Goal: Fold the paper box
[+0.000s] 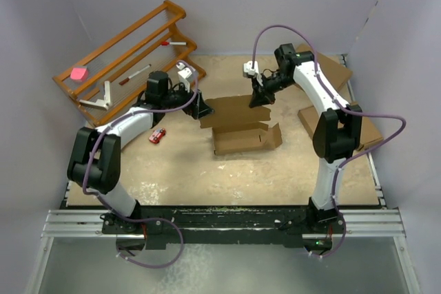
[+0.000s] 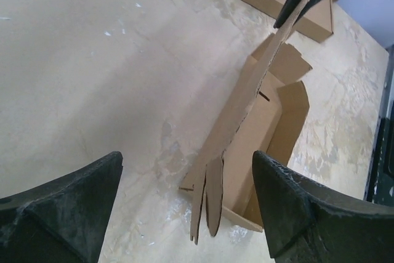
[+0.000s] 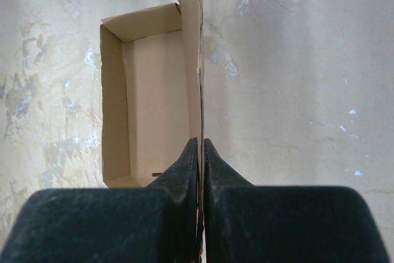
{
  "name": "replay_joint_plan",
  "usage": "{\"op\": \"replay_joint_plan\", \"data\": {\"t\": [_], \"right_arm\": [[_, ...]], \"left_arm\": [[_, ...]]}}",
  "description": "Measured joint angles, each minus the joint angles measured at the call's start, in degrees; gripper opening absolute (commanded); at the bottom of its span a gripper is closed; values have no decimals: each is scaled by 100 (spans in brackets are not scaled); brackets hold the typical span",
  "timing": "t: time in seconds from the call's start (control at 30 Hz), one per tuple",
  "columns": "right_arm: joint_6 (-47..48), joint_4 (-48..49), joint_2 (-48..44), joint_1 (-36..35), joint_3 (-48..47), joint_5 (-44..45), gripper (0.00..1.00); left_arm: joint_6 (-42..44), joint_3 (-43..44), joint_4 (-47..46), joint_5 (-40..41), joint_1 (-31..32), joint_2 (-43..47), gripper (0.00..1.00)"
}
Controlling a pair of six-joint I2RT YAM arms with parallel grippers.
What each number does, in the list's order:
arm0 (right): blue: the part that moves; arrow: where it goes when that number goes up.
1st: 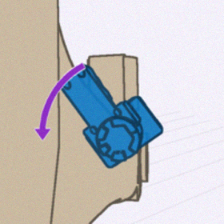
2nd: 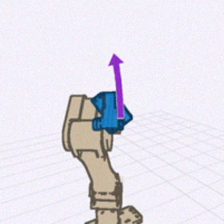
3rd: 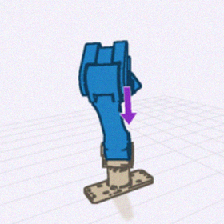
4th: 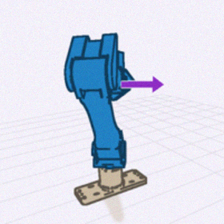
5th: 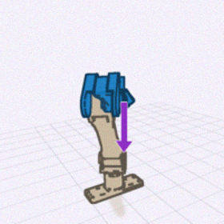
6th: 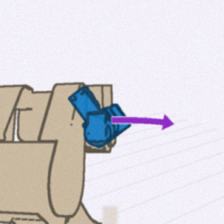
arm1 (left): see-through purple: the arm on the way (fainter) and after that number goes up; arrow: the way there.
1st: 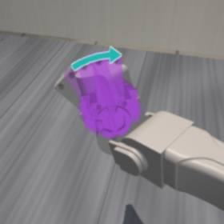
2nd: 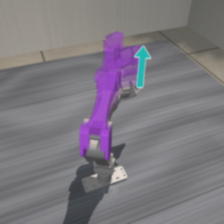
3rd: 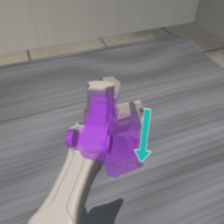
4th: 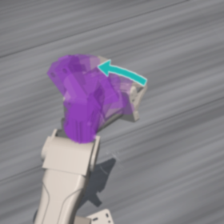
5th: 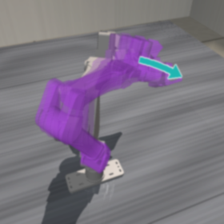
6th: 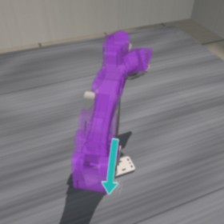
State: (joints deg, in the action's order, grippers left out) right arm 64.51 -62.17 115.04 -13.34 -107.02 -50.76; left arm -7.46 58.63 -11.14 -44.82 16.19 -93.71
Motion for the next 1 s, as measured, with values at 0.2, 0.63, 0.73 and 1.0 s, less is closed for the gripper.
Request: {"op": "replay_joint_plan", "data": {"t": [0.2, 0.63, 0.73, 1.0], "right_arm": [[79, -131, 2, -68, -33, -2, 0], [118, -210, 11, -96, -85, 24, 17], [22, -219, 11, -92, -101, 15, 47], [-802, 170, -616, 17, 339, -184, 74]], "left_arm": [[256, 109, 72, -343, 162, -293, 55], [533, 289, 308, -678, 341, -531, 4], [614, 177, 286, -540, 402, -382, 4], [957, -870, -13, 527, 907, 890, 4]]}}
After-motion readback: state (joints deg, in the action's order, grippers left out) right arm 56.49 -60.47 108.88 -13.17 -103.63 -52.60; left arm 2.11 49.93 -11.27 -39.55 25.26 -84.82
